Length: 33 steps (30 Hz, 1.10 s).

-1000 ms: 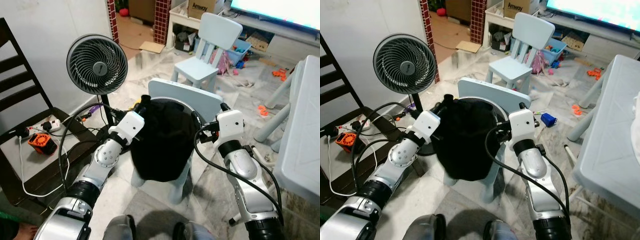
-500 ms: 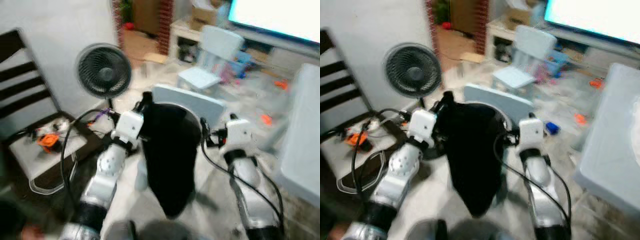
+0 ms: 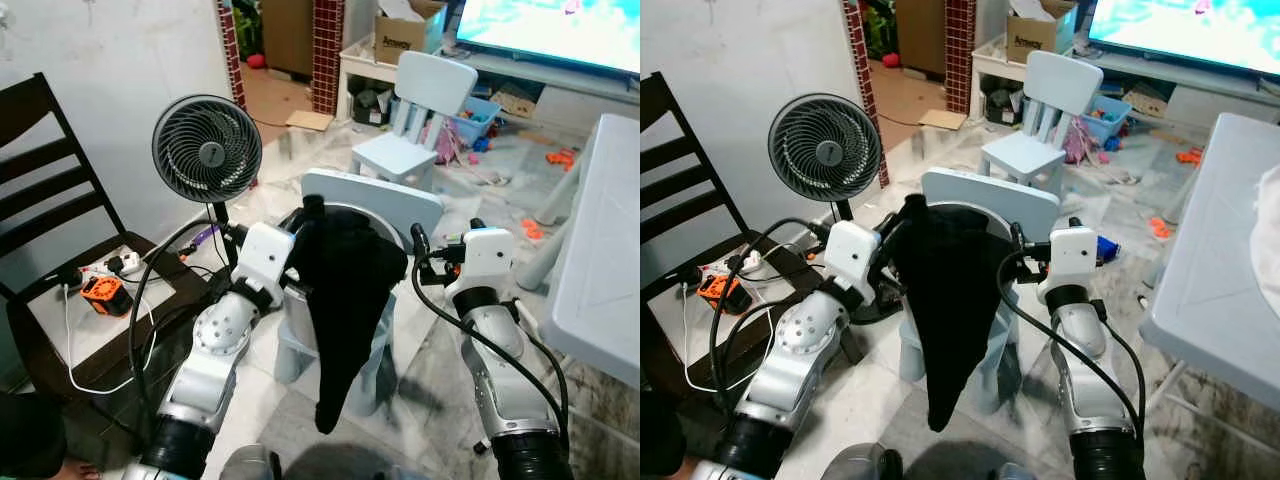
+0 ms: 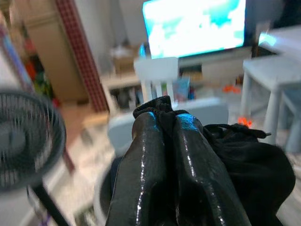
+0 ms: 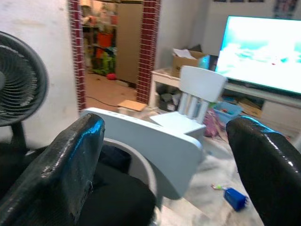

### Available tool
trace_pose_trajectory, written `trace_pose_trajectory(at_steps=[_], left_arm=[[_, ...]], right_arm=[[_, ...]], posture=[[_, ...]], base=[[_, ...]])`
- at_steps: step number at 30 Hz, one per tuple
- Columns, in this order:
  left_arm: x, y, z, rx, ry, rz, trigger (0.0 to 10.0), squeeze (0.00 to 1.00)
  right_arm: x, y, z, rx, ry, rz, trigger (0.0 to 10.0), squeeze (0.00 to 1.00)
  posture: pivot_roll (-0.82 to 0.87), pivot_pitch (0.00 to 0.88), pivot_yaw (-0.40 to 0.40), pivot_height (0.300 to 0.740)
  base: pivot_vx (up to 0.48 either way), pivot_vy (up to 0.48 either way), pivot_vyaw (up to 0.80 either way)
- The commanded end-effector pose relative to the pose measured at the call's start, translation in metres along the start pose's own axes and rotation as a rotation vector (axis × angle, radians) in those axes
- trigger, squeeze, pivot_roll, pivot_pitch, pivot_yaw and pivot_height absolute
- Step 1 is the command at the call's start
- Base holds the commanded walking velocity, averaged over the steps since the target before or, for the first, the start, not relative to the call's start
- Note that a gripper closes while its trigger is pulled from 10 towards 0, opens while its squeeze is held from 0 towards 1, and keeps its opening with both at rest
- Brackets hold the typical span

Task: Hang hanger

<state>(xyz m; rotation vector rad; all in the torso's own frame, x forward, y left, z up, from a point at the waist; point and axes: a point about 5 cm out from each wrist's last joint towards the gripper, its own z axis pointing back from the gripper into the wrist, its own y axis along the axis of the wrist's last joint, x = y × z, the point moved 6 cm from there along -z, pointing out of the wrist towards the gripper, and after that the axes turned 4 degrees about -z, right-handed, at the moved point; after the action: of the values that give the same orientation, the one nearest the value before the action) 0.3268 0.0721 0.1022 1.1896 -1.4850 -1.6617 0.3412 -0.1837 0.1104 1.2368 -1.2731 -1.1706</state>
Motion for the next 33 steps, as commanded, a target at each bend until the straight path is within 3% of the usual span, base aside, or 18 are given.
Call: trace_pose_trajectory(at_steps=[1, 4, 6, 8, 10, 11, 12, 15, 19, 21, 22, 28, 31, 33], left_arm=[[-0.001, -0.006, 0.004, -0.028, 0.003, 0.01, 0.0, 0.0], [0.004, -0.003, 0.001, -0.019, -0.014, 0.015, 0.0, 0.0], [0.017, 0.013, -0.012, 0.026, -0.072, 0.029, 0.0, 0.0], [0.022, 0.018, -0.015, 0.036, -0.105, 0.039, 0.0, 0.0], [0.05, 0.026, -0.02, 0.05, -0.283, 0.053, 0.0, 0.0], [0.061, 0.029, -0.018, 0.053, -0.358, 0.047, 1.0, 0.0], [0.081, 0.033, -0.009, 0.063, -0.518, 0.023, 0.0, 0.0], [0.088, 0.034, -0.005, 0.062, -0.583, 0.002, 0.0, 0.0], [0.082, 0.047, -0.014, 0.097, -0.567, -0.034, 1.3, 0.0], [0.076, 0.05, -0.021, 0.096, -0.535, -0.054, 4.9, 0.0], [0.071, 0.053, -0.024, 0.092, -0.508, -0.051, 9.9, 0.0], [0.061, 0.05, -0.024, 0.063, -0.4, 0.02, 10.0, 0.0], [0.054, 0.041, -0.021, 0.045, -0.328, -0.002, 10.0, 0.0], [0.036, 0.031, -0.017, 0.02, -0.22, 0.078, 10.0, 0.0]], right_arm=[[0.021, -0.013, 0.005, -0.042, -0.091, -0.036, 10.0, 0.0], [0.03, -0.016, 0.006, -0.053, -0.133, -0.061, 10.0, 0.0], [0.04, -0.015, 0.0, -0.047, -0.188, -0.095, 10.0, 0.0], [0.041, -0.014, -0.003, -0.045, -0.2, -0.107, 10.0, 0.0], [0.041, -0.003, -0.013, -0.018, -0.191, -0.095, 10.0, 0.0], [0.041, 0.001, -0.016, -0.009, -0.185, -0.087, 10.0, 0.0], [0.042, 0.005, -0.019, -0.002, -0.179, -0.075, 10.0, 0.0], [0.044, 0.005, -0.021, -0.003, -0.182, -0.075, 10.0, 0.0], [0.048, 0.006, -0.025, -0.004, -0.206, -0.089, 10.0, 0.0], [0.045, 0.012, -0.028, 0.014, -0.199, -0.091, 10.0, 0.0], [0.043, 0.016, -0.03, 0.027, -0.194, -0.088, 10.0, 0.0], [0.038, 0.009, -0.021, 0.014, -0.184, -0.079, 10.0, 0.0], [0.039, 0.001, -0.015, -0.006, -0.187, -0.07, 10.0, 0.0], [0.043, 0.001, -0.007, 0.005, -0.197, -0.048, 10.0, 0.0]], posture=[[0.03, 0.0, 0.039, 0.74], [0.03, 0.0, 0.049, 0.74], [0.02, 0.0, 0.056, 0.74], [0.01, 0.0, 0.059, 0.74], [0.0, 0.0, 0.057, 0.74], [0.0, 0.0, 0.055, 0.74], [0.0, 0.0, 0.051, 0.74], [0.0, 0.0, 0.048, 0.74], [0.0, 0.0, 0.044, 0.74], [-0.01, 0.0, 0.048, 0.74], [-0.01, 0.0, 0.048, 0.74], [0.0, 0.0, 0.034, 0.74], [0.0, 0.0, 0.033, 0.74], [0.0, 0.0, 0.042, 0.74]], base=[[0.0, 0.0, 0.0], [0.0, 0.0, 0.0], [0.0, 0.0, 0.0], [0.0, 0.0, 0.0], [0.0, 0.0, 0.0], [0.0, 0.0, 0.0], [0.0, 0.0, 0.0], [0.0, 0.0, 0.0], [0.0, 0.0, 0.0], [0.0, 0.0, 0.0], [0.0, 0.0, 0.0], [0.0, 0.0, 0.0], [0.0, 0.0, 0.0], [0.0, 0.0, -0.23]])
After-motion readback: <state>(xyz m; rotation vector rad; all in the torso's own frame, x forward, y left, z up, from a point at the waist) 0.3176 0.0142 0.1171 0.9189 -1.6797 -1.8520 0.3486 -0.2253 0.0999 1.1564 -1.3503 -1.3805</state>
